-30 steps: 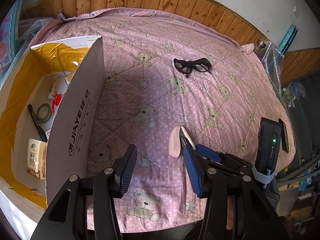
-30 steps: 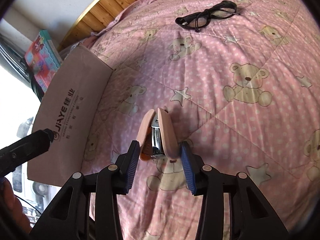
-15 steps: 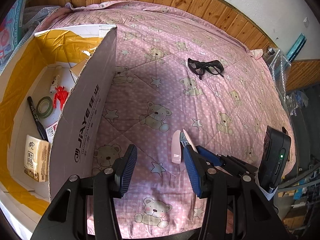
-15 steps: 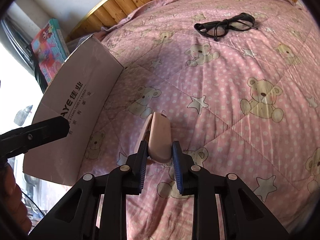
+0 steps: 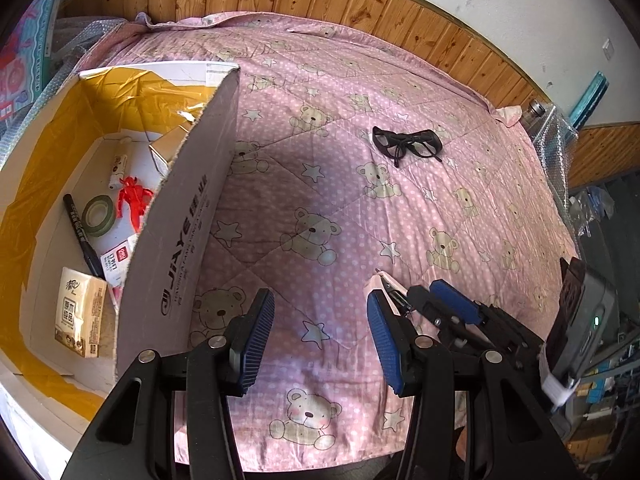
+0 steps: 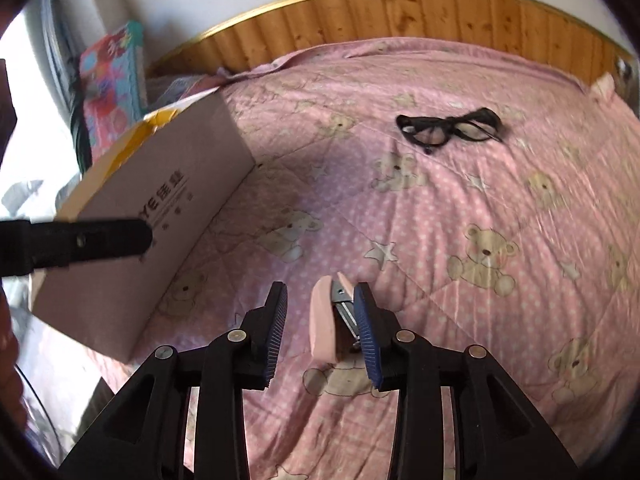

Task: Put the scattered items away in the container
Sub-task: 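Close the right tool on the pink stapler and lift it, then grasp the black glasses with the left tool while the right tool holds the stapler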

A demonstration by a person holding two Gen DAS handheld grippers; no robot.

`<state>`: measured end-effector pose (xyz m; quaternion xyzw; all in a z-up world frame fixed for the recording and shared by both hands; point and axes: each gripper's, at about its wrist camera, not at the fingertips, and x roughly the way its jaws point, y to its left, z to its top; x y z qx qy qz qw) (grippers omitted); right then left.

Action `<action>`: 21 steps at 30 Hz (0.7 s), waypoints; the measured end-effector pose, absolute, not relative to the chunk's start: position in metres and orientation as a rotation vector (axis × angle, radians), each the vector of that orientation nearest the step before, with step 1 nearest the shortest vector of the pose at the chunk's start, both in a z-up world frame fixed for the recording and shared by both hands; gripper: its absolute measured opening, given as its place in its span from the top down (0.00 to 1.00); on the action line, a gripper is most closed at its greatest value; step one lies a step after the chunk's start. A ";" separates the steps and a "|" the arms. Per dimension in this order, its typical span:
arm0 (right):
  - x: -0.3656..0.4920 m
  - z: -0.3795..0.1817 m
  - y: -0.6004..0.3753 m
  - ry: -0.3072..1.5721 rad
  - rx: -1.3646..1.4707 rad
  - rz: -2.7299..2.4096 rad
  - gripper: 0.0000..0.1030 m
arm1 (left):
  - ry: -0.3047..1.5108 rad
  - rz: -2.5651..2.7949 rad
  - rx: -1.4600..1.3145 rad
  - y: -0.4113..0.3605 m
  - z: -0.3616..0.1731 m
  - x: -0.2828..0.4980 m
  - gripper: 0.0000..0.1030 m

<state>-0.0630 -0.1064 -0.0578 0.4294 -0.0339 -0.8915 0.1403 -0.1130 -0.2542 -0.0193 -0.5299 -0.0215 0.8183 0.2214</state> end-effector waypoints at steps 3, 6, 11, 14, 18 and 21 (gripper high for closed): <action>-0.063 -0.080 -0.123 0.198 1.253 -2.630 0.65 | -0.078 2.279 -1.466 -0.263 -0.017 -0.114 0.51; -0.068 -0.087 -0.108 0.209 1.316 -2.665 0.72 | -0.081 2.272 -1.468 -0.268 -0.018 -0.112 0.51; -0.085 -0.099 -0.018 -0.809 1.409 -2.393 0.73 | -0.079 2.250 -1.470 -0.267 -0.021 -0.110 0.51; -0.077 -0.090 -0.016 -0.877 1.401 -2.357 0.73 | -0.081 2.242 -1.470 -0.265 -0.022 -0.110 0.51; -0.063 -0.076 -0.063 -0.581 1.384 -2.427 0.73 | -0.074 2.221 -1.482 -0.259 -0.027 -0.110 0.51; -0.053 -0.085 -0.101 -0.281 1.382 -2.467 0.73 | -0.063 2.208 -1.488 -0.256 -0.031 -0.109 0.51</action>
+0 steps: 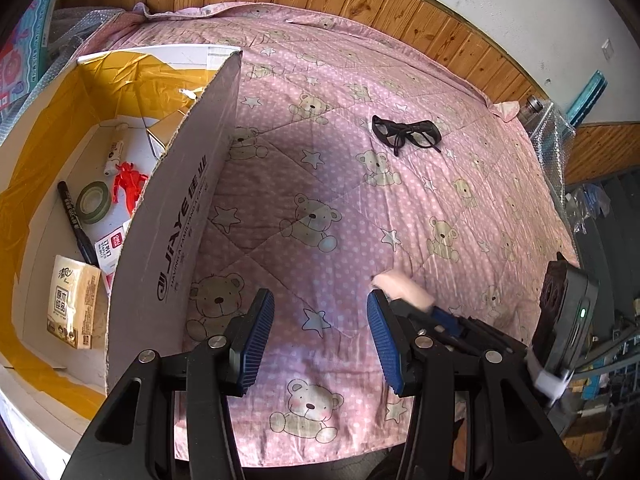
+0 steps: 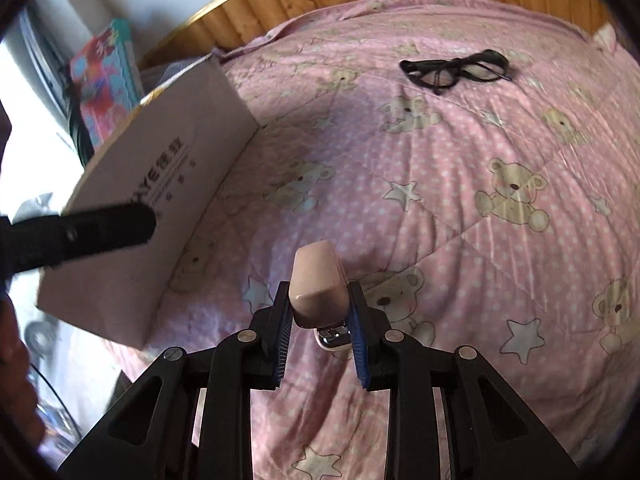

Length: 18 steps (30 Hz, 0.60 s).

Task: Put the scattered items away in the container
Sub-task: 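Grasp the black glasses with the left tool while the right tool holds the stapler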

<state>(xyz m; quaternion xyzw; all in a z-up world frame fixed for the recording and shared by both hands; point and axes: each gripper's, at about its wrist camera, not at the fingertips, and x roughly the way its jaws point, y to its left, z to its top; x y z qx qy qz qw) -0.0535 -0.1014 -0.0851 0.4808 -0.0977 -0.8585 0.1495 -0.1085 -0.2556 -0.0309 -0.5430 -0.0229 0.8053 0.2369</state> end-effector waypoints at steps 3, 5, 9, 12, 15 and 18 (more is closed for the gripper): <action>-0.050 -0.090 -0.095 -0.280 1.391 -2.446 0.63 | -0.065 2.206 -1.490 -0.256 -0.032 -0.109 0.51; -0.049 -0.084 -0.078 -0.384 1.378 -2.380 0.53 | -0.074 2.209 -1.491 -0.258 -0.033 -0.110 0.51; -0.050 -0.064 -0.026 -0.732 1.281 -2.244 0.50 | -0.094 2.208 -1.507 -0.260 -0.039 -0.117 0.50; -0.074 -0.057 0.019 -0.983 1.223 -2.249 0.49 | -0.093 2.186 -1.529 -0.254 -0.048 -0.120 0.50; -0.119 -0.066 0.056 -1.189 1.207 -2.263 0.49 | -0.073 2.152 -1.538 -0.245 -0.054 -0.119 0.50; -0.172 -0.079 0.079 -1.358 1.190 -2.246 0.49 | -0.055 2.130 -1.542 -0.240 -0.057 -0.118 0.50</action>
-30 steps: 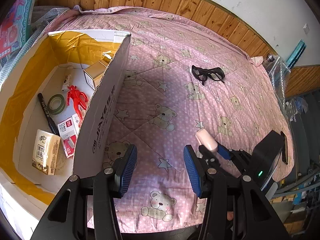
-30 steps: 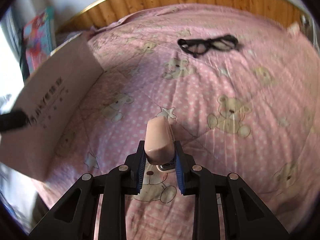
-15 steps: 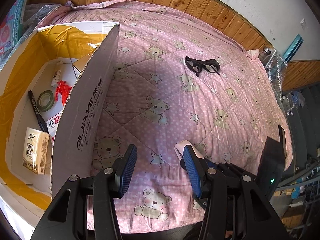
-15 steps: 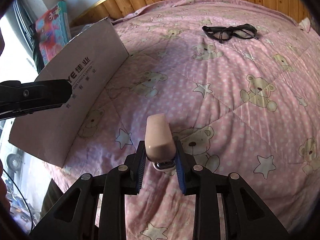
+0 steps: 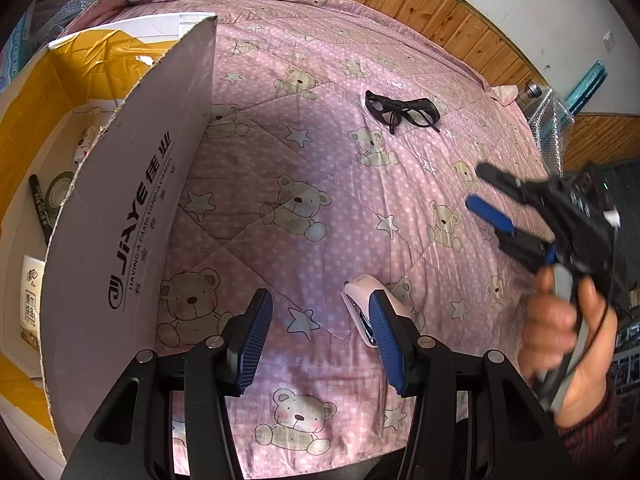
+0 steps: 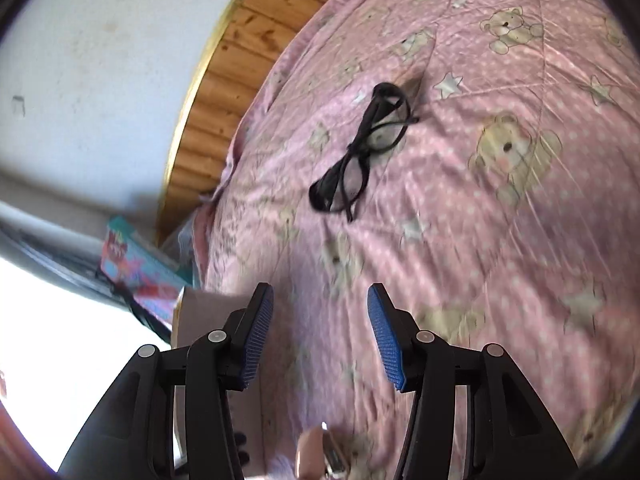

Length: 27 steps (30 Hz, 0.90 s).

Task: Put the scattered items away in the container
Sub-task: 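Grasp the black glasses with the left tool while the right tool holds the stapler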

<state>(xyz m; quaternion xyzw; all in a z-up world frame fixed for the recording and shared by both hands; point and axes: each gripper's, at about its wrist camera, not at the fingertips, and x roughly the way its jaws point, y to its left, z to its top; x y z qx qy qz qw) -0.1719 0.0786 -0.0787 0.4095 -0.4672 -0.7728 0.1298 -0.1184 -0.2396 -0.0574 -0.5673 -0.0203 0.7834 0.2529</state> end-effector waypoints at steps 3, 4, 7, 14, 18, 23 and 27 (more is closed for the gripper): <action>-0.224 -0.102 0.088 -1.501 1.205 -2.200 0.48 | -0.069 2.123 -1.552 -0.240 -0.060 -0.122 0.50; -0.240 -0.112 0.090 -1.535 1.222 -2.203 0.48 | -0.074 2.124 -1.557 -0.241 -0.060 -0.123 0.50; -0.277 -0.122 0.089 -1.597 1.189 -2.256 0.49 | -0.092 2.124 -1.577 -0.243 -0.066 -0.129 0.50; -0.336 -0.106 0.056 -1.246 1.397 -2.471 0.82 | -0.109 2.123 -1.635 -0.245 -0.081 -0.139 0.50; -0.317 -0.097 0.056 -1.127 1.383 -2.479 0.87 | -0.096 2.115 -1.630 -0.239 -0.080 -0.139 0.50; -0.220 -0.086 0.052 -0.984 1.396 -2.264 0.87 | -0.083 2.095 -1.620 -0.231 -0.080 -0.136 0.48; -0.124 -0.087 0.042 -0.688 1.505 -2.135 0.85 | -0.090 2.053 -1.642 -0.220 -0.088 -0.126 0.46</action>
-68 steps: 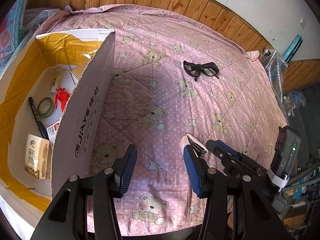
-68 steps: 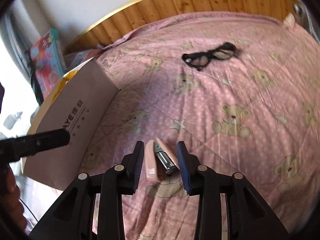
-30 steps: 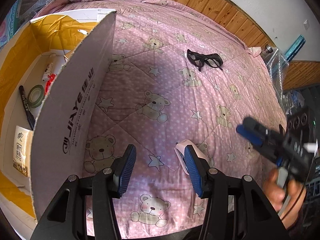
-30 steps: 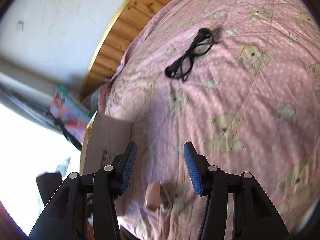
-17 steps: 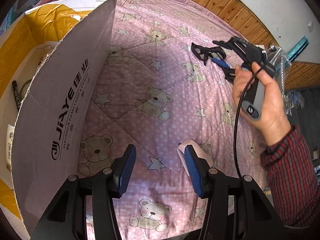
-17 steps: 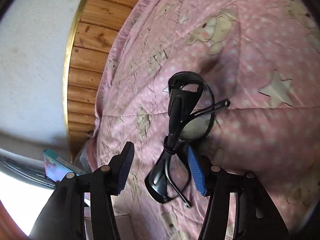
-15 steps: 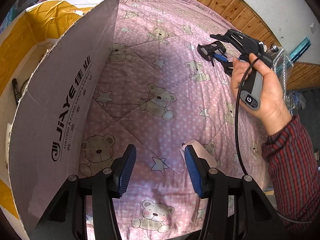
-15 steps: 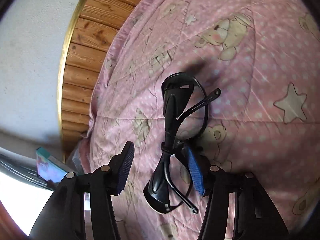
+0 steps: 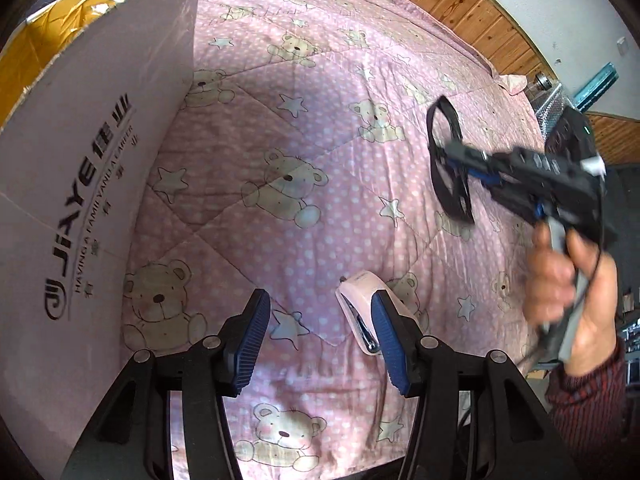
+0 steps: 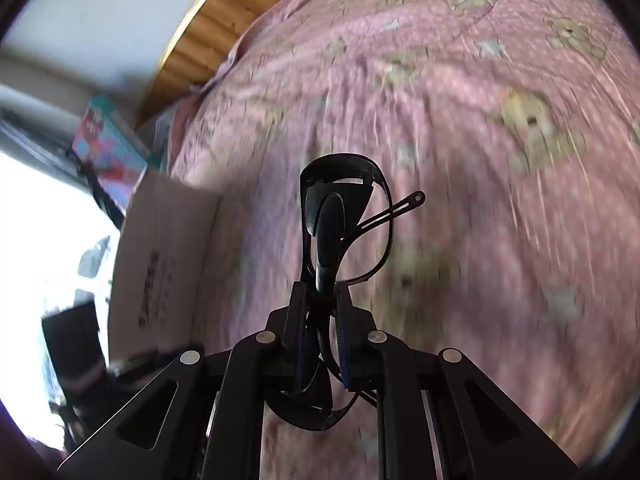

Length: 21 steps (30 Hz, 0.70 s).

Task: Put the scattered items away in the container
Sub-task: 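Grasp the black glasses with the left tool while the right tool holds the stapler, then carry the stapler and black glasses over the cardboard box with both tools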

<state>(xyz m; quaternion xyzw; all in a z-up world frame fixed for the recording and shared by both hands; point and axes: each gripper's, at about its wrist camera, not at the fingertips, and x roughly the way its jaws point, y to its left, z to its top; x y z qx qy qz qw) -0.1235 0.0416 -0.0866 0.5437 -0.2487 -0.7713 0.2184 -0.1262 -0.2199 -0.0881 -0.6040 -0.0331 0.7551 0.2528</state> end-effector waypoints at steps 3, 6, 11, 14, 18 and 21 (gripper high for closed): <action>-0.072 -0.095 0.032 -0.446 1.593 -2.232 0.72 | -0.080 2.044 -1.639 -0.207 -0.092 -0.116 0.42; -0.051 -0.095 0.031 -0.430 1.530 -2.330 0.59 | -0.064 2.042 -1.598 -0.191 -0.089 -0.107 0.39; -0.048 -0.096 0.020 -0.441 1.507 -2.440 0.55 | 0.012 2.092 -1.564 -0.173 -0.089 -0.093 0.39; -0.047 -0.089 0.016 -0.413 1.517 -2.455 0.55 | 0.127 2.149 -1.518 -0.169 -0.095 -0.090 0.61; -0.038 -0.080 0.015 -0.399 1.498 -2.432 0.54 | 0.281 2.188 -1.461 -0.170 -0.095 -0.083 0.73; -0.031 -0.075 0.016 -0.366 1.470 -2.467 0.54 | 0.286 2.202 -1.467 -0.177 -0.094 -0.083 0.73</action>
